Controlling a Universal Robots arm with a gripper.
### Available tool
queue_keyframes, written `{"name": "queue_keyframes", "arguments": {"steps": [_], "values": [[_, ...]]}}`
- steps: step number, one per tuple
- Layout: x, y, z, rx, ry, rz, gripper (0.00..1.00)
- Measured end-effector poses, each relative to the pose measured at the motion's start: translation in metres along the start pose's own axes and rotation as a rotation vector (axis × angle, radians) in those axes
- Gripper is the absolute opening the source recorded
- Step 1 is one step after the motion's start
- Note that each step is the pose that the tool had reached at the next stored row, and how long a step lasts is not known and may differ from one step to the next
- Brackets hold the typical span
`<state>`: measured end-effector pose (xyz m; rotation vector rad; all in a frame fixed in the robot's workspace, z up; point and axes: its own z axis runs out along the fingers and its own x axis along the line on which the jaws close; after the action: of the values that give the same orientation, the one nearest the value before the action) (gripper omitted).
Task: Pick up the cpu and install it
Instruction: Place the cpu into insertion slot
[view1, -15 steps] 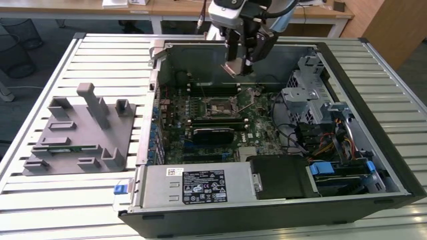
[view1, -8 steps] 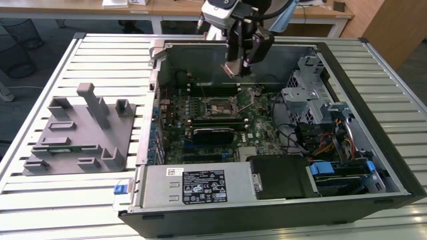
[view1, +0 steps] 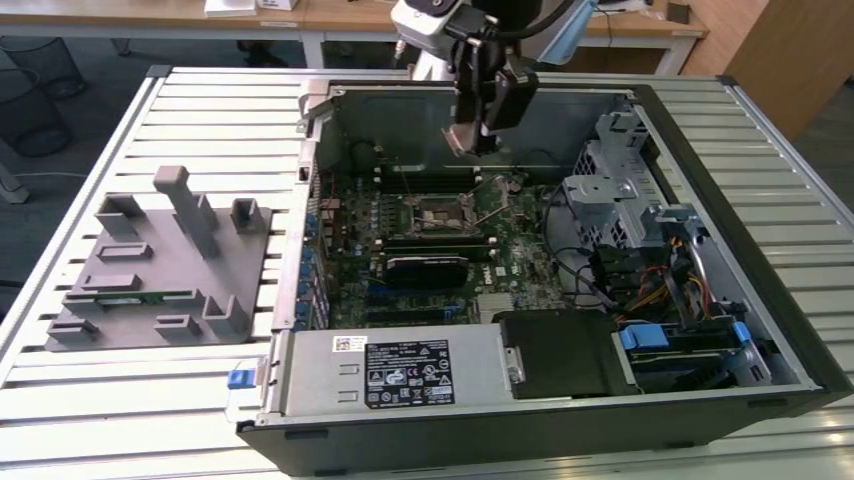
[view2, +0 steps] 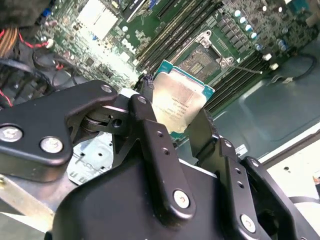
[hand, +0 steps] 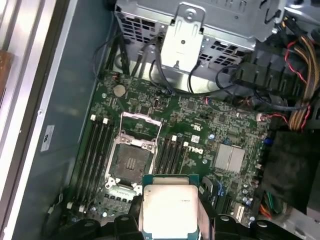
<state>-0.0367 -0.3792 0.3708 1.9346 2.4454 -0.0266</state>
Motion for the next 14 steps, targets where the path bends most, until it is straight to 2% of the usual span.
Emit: {"name": "queue_keyframes", "arguments": {"steps": [6,14], "values": [[0.0004,-0.0008,0.0012,0.0024,0.0,0.085,0.53],[0.0031,-0.0034,0.0031,0.0037,-0.0001,0.158,0.53]]}}
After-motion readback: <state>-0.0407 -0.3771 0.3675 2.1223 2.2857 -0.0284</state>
